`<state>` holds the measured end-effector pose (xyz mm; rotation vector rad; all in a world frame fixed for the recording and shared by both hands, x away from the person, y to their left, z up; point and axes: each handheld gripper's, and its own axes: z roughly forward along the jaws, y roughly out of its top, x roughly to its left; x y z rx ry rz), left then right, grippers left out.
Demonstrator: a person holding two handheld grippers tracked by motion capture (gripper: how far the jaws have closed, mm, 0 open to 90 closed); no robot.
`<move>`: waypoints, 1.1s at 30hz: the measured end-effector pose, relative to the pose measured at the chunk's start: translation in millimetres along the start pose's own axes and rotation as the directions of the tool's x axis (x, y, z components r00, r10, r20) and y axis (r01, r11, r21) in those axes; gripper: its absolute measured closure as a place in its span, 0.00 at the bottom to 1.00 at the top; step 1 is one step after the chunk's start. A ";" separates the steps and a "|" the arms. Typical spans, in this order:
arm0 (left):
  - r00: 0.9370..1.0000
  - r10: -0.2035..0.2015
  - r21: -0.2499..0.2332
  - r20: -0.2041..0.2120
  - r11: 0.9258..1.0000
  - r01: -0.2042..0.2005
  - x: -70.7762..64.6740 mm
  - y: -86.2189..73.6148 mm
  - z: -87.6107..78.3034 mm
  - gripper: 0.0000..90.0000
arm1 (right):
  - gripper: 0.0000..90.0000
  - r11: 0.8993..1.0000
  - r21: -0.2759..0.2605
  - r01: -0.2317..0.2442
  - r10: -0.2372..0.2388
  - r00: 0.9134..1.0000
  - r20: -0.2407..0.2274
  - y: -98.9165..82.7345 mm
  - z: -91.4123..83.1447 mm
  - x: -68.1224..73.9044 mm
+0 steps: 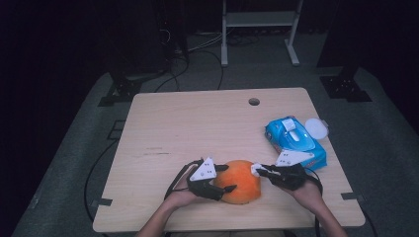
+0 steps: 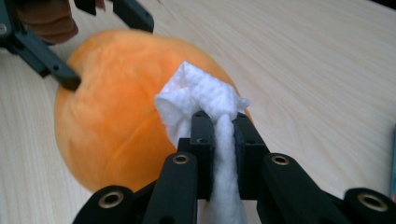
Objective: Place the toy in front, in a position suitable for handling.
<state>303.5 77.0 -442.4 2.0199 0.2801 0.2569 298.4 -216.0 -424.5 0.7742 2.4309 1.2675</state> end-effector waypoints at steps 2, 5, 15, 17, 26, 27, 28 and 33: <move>1.000 0.009 0.003 -0.001 1.000 -0.009 -2.3 1.3 2.0 0.33 | 0.89 1.000 0.006 0.001 -0.001 1.000 0.004 -1.0 -2.1 -0.2; 0.999 0.045 0.010 0.006 0.999 -0.045 -8.2 5.6 6.5 0.34 | 0.89 0.999 -0.047 -0.008 0.006 1.000 -0.030 8.2 -4.9 6.5; 0.999 0.035 0.010 0.025 0.999 -0.035 -5.7 2.7 2.5 0.31 | 0.91 0.998 -0.033 0.059 -0.061 0.997 -0.041 9.9 -2.1 13.4; 0.999 0.028 0.006 0.026 1.000 -0.029 -5.3 2.6 3.3 0.31 | 0.91 0.999 -0.008 0.044 -0.044 0.999 -0.003 3.9 -4.6 6.8; 0.999 0.027 0.000 0.028 1.000 -0.027 -5.9 2.5 4.7 0.28 | 0.91 0.997 -0.029 0.077 -0.078 0.997 -0.016 12.0 -1.4 14.8; 0.999 0.028 0.000 0.030 1.000 -0.028 -5.9 2.4 4.7 0.28 | 0.91 0.997 -0.031 0.072 -0.072 0.997 -0.019 11.7 -2.4 14.5; 0.999 0.029 0.000 0.031 1.000 -0.029 -6.0 2.4 4.8 0.27 | 0.90 0.997 -0.035 0.071 -0.072 0.997 -0.021 11.2 -3.8 13.4; 0.999 0.030 -0.002 0.034 1.000 -0.030 -6.0 2.1 5.1 0.25 | 0.77 0.996 -0.046 0.076 -0.079 0.995 -0.055 13.6 -10.7 12.6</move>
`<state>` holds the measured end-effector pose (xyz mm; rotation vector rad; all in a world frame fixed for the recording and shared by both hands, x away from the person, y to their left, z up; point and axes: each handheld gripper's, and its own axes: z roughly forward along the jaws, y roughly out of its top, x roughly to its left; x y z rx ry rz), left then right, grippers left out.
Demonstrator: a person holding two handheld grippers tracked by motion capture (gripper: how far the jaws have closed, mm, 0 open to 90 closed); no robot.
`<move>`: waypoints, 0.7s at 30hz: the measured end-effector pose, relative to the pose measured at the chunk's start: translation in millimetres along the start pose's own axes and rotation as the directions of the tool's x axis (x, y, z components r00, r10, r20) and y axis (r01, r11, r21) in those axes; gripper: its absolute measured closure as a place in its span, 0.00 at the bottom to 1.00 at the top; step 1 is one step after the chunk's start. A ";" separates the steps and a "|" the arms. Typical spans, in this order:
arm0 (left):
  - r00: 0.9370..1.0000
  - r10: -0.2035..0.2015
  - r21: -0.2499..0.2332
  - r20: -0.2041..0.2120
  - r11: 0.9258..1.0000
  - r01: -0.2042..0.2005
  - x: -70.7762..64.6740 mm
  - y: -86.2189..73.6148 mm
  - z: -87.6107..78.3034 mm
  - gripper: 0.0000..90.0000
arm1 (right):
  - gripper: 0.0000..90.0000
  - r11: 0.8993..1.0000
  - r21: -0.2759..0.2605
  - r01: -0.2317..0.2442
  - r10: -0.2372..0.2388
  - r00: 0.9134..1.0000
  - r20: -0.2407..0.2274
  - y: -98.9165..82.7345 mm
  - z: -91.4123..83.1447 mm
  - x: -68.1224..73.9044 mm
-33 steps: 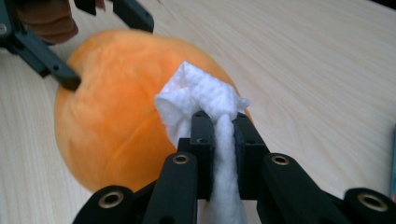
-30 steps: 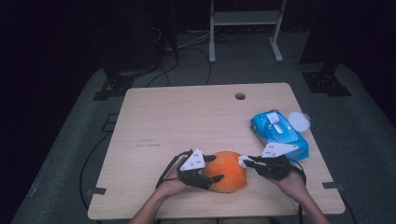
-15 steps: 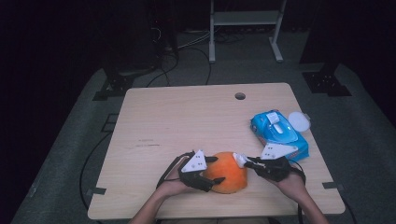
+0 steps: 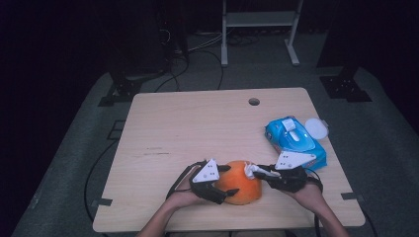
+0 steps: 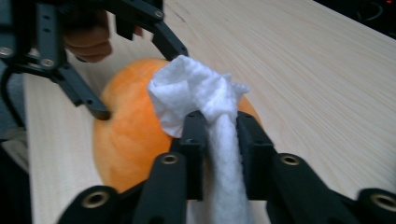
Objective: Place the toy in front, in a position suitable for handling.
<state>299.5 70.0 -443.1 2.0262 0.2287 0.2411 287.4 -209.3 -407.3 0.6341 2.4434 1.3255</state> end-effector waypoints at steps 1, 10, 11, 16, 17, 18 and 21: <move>1.000 -0.001 -0.001 0.001 1.000 0.001 0.1 0.0 0.1 0.25 | 0.73 1.000 -0.006 0.004 -0.005 1.000 -0.012 1.5 -1.2 1.1; 1.000 0.014 0.006 0.005 1.000 -0.014 -1.4 2.2 1.1 0.26 | 0.55 0.997 -0.016 0.078 -0.079 0.992 -0.098 20.5 5.9 21.7; 1.000 0.016 0.004 0.006 1.000 -0.016 -2.0 2.3 1.3 0.26 | 0.55 0.996 -0.015 0.082 -0.083 0.992 -0.100 21.7 8.0 23.9; 0.998 0.054 0.017 0.029 0.998 -0.055 -4.8 3.3 1.3 0.27 | 0.62 0.995 0.011 0.095 -0.094 0.993 -0.071 23.6 22.7 31.0; 0.998 0.055 0.022 0.032 0.998 -0.055 -4.6 3.2 1.2 0.27 | 0.63 0.995 0.017 0.096 -0.095 0.994 -0.057 22.5 25.3 30.9; 0.998 0.052 0.024 0.033 0.998 -0.053 -4.4 2.8 1.2 0.27 | 0.65 0.996 0.016 0.085 -0.084 0.995 -0.051 21.1 27.4 30.5; 0.999 0.041 0.023 0.030 0.999 -0.041 -4.5 1.6 2.4 0.27 | 0.73 0.998 0.010 0.058 -0.058 0.998 -0.035 17.4 31.1 31.3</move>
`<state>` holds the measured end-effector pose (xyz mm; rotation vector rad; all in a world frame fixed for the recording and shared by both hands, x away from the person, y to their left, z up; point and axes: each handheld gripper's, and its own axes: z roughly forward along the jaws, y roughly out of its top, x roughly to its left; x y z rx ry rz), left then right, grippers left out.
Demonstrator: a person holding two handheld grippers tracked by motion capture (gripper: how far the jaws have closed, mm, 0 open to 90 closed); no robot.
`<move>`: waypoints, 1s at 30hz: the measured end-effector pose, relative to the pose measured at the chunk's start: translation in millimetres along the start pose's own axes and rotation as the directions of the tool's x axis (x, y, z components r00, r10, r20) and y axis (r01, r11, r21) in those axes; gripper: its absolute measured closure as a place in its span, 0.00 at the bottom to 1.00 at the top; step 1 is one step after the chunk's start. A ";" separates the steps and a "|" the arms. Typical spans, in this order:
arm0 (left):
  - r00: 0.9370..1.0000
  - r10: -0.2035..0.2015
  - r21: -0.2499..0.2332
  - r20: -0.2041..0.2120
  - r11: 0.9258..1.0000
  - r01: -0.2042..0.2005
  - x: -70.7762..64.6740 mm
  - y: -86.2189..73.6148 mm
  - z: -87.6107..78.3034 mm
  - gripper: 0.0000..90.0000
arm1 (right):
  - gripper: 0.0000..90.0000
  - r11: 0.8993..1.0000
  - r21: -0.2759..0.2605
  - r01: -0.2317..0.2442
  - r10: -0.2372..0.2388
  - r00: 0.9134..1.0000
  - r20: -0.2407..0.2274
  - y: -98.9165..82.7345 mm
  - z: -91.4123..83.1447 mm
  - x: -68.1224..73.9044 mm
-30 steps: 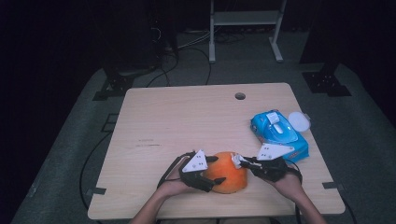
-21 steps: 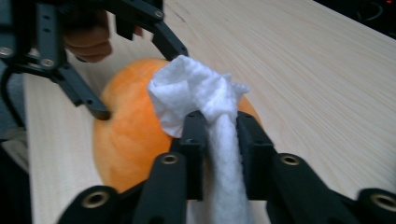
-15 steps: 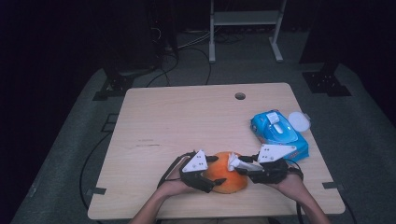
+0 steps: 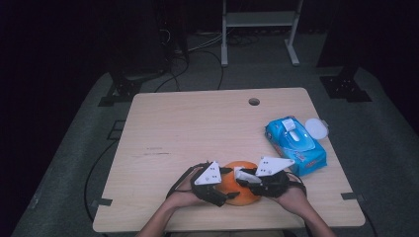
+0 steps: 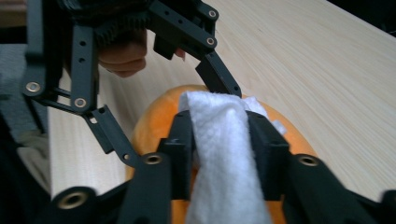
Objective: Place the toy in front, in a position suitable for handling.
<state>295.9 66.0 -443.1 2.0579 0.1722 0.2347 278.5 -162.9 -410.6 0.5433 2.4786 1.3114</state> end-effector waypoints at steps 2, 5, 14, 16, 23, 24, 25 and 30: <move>1.000 -0.005 0.000 0.001 1.000 0.005 0.2 -0.3 0.3 0.25 | 0.80 1.000 0.003 -0.002 0.002 1.000 0.010 -0.6 0.7 1.1; 1.000 -0.008 -0.005 -0.004 1.000 0.008 0.8 -0.7 -0.4 0.25 | 0.85 1.000 0.001 -0.005 0.005 1.000 0.017 -0.3 -4.2 -2.0; 1.000 -0.014 -0.009 -0.008 1.000 0.013 2.2 -1.6 -0.4 0.25 | 0.85 0.997 0.048 -0.066 0.062 0.995 0.074 -17.5 -26.6 -25.9; 1.000 -0.016 -0.008 -0.013 1.000 0.016 1.6 -1.3 1.1 0.25 | 0.85 0.995 0.041 -0.094 0.092 0.994 0.063 -21.9 -28.8 -28.7; 0.999 -0.004 0.004 -0.037 1.000 0.004 -0.9 -1.1 3.7 0.24 | 0.85 1.000 0.002 -0.006 0.006 0.999 -0.034 -3.8 -14.7 -5.7; 0.999 -0.009 -0.002 -0.034 1.000 0.009 -0.4 -1.8 3.3 0.24 | 0.85 1.000 0.013 0.009 -0.009 1.000 -0.026 -3.2 -13.6 -5.0; 0.999 -0.013 -0.007 -0.029 1.000 0.013 0.4 -3.0 2.5 0.24 | 0.85 1.000 0.014 0.003 -0.003 1.000 -0.025 -3.9 -14.3 -6.3; 0.999 -0.021 -0.010 -0.027 1.000 0.021 0.9 -2.9 3.4 0.24 | 0.85 0.998 0.020 -0.062 0.062 0.998 0.024 -20.1 -23.8 -25.5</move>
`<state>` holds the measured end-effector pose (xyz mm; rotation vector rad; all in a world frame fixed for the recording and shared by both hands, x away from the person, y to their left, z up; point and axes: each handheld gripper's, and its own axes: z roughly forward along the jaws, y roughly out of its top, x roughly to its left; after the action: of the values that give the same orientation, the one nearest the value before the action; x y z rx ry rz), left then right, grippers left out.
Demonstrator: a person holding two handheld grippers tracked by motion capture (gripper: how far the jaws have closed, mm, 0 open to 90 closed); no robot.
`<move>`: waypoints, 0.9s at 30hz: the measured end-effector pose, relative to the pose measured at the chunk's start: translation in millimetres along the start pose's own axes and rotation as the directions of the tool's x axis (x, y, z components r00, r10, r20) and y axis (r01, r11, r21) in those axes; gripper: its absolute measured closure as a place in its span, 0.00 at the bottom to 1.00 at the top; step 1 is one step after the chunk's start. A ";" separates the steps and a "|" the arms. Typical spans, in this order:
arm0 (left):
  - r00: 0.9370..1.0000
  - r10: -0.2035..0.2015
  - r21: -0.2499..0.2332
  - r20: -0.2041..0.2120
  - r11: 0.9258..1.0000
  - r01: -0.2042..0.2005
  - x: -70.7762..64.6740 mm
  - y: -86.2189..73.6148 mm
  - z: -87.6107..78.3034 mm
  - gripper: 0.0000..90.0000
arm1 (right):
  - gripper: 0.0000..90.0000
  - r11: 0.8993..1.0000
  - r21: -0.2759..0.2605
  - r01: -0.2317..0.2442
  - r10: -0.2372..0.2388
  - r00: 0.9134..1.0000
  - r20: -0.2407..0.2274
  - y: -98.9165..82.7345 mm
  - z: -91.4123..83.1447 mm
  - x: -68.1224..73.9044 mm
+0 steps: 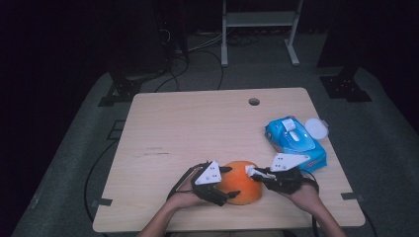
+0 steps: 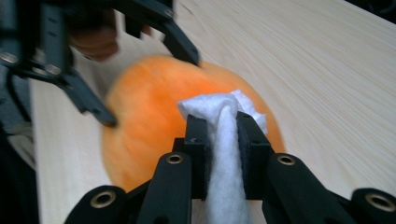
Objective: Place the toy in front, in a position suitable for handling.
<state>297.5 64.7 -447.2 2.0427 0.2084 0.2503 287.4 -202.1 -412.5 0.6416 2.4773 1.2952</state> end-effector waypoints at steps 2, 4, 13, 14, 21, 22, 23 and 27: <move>1.000 0.002 0.005 -0.004 1.000 -0.002 -0.3 0.7 0.5 0.24 | 0.85 1.000 0.002 -0.007 0.007 1.000 0.014 -2.0 -1.8 -2.8; 1.000 0.002 0.003 -0.003 1.000 -0.002 -0.7 0.5 1.1 0.24 | 0.85 1.000 -0.004 0.001 -0.001 1.000 0.014 0.0 -1.8 -0.8; 0.991 -0.125 -0.023 -0.039 0.992 0.124 16.0 6.9 -9.7 0.10 | 0.84 1.000 -0.017 0.021 -0.022 0.998 -0.054 3.6 7.0 8.9; 0.991 -0.125 -0.023 -0.039 0.992 0.124 16.0 6.9 -9.7 0.08 | 0.84 1.000 -0.016 0.014 -0.015 0.999 -0.051 3.2 5.4 7.6; 0.991 -0.133 0.059 0.001 0.989 0.132 9.9 2.2 2.6 0.15 | 0.85 0.999 -0.034 0.042 -0.044 0.996 -0.079 15.0 11.0 20.1; 0.993 -0.119 0.064 -0.004 0.991 0.119 9.1 3.3 1.1 0.17 | 0.85 0.998 -0.034 0.049 -0.051 0.996 -0.080 15.9 11.5 20.7; 0.994 -0.105 0.065 -0.005 0.992 0.105 8.9 3.1 -0.4 0.20 | 0.85 0.998 -0.034 0.049 -0.052 0.995 -0.080 15.8 11.0 19.4; 0.995 -0.101 0.051 0.009 0.994 0.100 10.0 2.9 -2.9 0.22 | 0.85 0.999 -0.030 0.015 -0.017 0.998 -0.059 7.7 5.1 7.7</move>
<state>306.5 68.3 -442.5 2.0765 0.3123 0.1726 284.9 -190.8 -409.3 0.5834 2.4997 1.3615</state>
